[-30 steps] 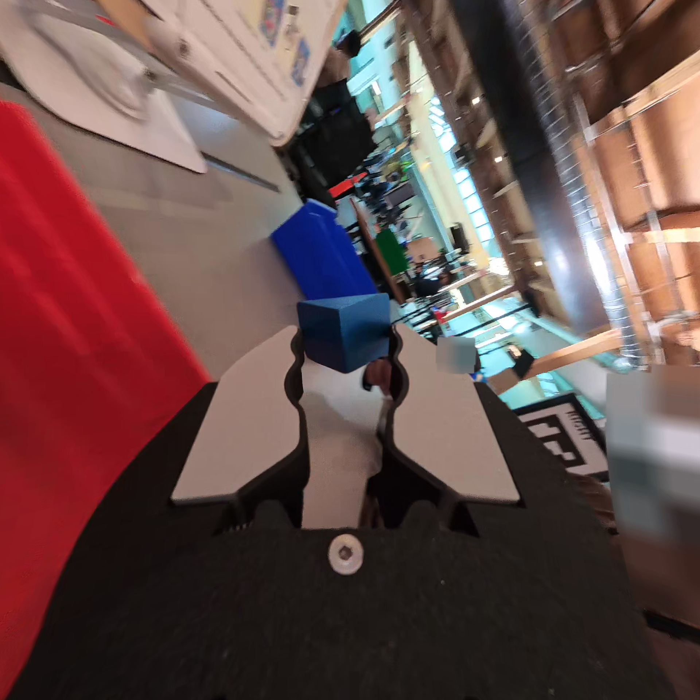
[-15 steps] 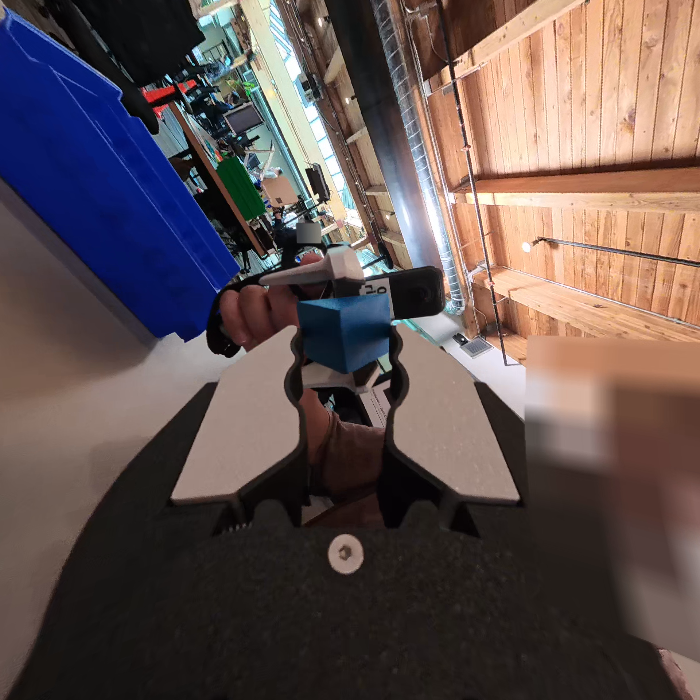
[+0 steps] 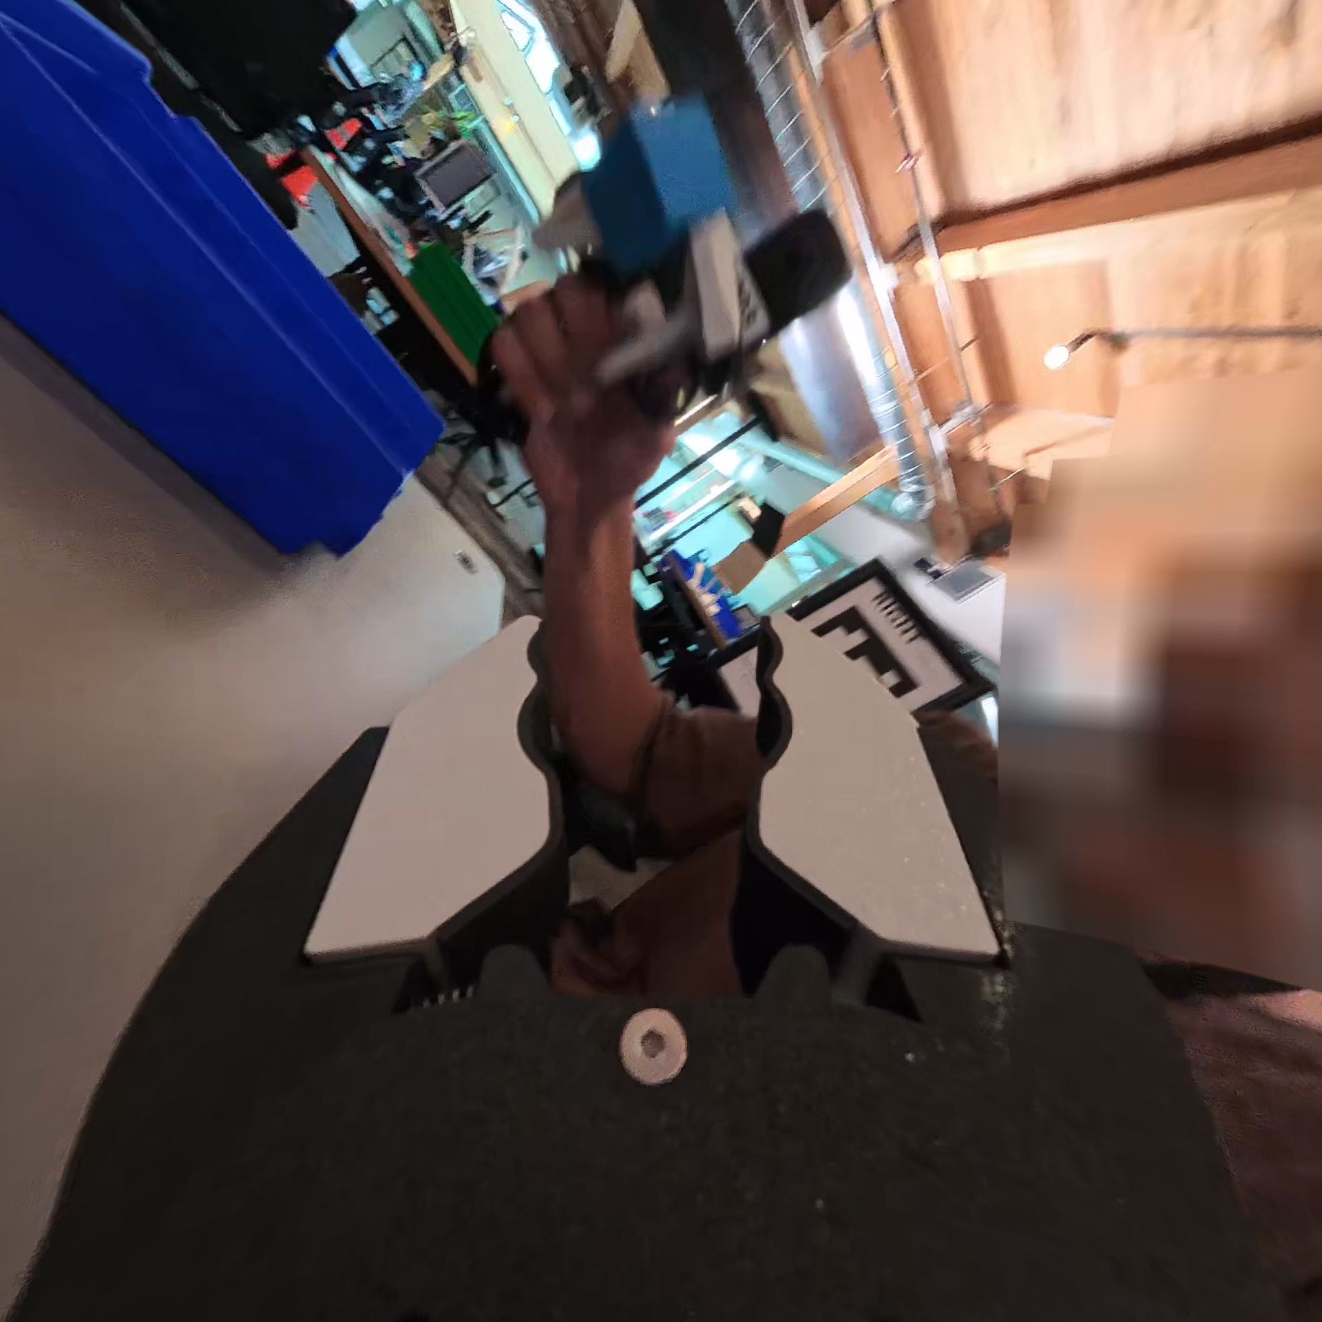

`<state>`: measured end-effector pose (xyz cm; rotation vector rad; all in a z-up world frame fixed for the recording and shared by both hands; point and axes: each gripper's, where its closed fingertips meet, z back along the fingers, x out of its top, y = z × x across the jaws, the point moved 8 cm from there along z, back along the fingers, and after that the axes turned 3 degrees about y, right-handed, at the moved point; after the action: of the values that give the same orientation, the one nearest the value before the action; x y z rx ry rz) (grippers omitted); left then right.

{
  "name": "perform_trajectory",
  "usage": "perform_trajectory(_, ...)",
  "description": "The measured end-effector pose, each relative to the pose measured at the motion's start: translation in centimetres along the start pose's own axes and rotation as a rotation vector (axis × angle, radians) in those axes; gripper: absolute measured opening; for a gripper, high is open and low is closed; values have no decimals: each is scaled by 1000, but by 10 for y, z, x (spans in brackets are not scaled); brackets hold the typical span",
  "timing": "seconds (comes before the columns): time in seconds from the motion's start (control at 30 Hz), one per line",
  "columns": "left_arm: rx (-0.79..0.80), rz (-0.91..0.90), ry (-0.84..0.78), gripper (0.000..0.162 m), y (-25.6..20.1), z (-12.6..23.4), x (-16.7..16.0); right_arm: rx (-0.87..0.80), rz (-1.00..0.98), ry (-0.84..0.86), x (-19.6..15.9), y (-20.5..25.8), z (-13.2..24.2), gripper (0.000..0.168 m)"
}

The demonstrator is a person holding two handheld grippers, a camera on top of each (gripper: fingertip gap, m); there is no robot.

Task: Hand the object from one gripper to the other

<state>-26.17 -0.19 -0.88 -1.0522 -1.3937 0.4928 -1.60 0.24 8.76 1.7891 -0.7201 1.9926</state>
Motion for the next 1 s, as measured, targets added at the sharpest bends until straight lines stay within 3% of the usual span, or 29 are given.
perform_trajectory(0.13,395,-283,74,54,-4,19,-71,-311,-125,153,5,-61,77,32)
perform_trajectory(0.2,659,-435,100,57,5,32,-99,-520,-170,265,-17,-92,107,32)
perform_trajectory(0.27,884,-578,126,58,13,42,-120,-625,-282,399,-51,-120,121,32)
perform_trajectory(0.33,996,-646,138,59,17,44,-128,-676,-366,527,-91,-144,122,32)
perform_trajectory(0.47,976,-657,106,60,16,37,-124,-664,-506,694,-166,-189,99,32)
perform_trajectory(0.6,947,-592,99,60,21,41,-124,-580,-583,766,-215,-210,66,32)
perform_trajectory(0.77,977,-607,90,60,21,48,-122,-540,-498,859,-238,-216,39,33)
perform_trajectory(1.0,975,-600,115,61,25,46,-123,-545,-429,865,-242,-214,36,32)
